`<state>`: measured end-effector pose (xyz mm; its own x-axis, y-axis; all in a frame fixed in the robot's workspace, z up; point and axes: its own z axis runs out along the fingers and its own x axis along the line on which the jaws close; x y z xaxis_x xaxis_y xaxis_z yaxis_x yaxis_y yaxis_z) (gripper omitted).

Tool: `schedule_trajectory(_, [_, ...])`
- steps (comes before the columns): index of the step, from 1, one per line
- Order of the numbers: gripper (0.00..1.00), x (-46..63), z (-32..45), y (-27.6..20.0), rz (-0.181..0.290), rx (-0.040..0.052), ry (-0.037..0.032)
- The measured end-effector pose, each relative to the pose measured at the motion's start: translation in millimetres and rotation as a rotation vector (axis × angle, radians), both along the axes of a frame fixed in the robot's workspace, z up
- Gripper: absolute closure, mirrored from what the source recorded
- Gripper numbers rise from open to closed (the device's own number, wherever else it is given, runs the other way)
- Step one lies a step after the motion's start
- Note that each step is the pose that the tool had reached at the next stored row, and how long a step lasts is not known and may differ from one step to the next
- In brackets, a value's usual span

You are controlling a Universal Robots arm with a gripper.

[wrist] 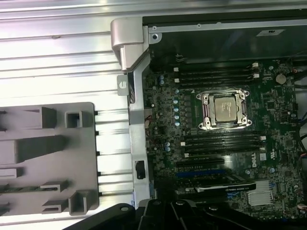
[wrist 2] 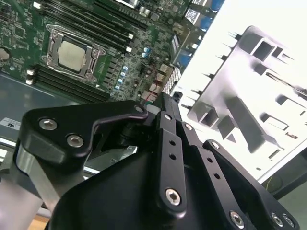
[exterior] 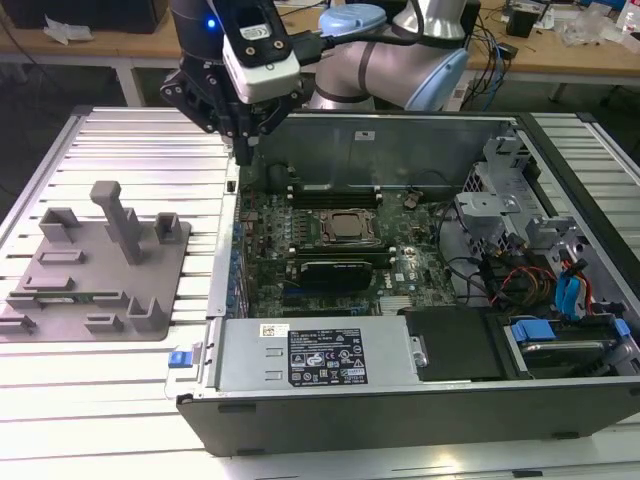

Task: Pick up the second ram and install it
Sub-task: 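Reach for the second ram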

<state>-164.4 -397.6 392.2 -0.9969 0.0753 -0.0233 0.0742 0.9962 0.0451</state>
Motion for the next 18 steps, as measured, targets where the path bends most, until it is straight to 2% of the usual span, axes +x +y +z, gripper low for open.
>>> schedule_trajectory(5, [0.92,-9.2,-0.1,0.1,0.000,-0.0001,0.0001])
schedule_trajectory(13, [0.92,-14.0,-0.1,0.0,0.000,0.0000,0.0000])
schedule_trajectory(18, [0.92,-23.8,-0.7,0.1,0.000,0.0001,-0.0001])
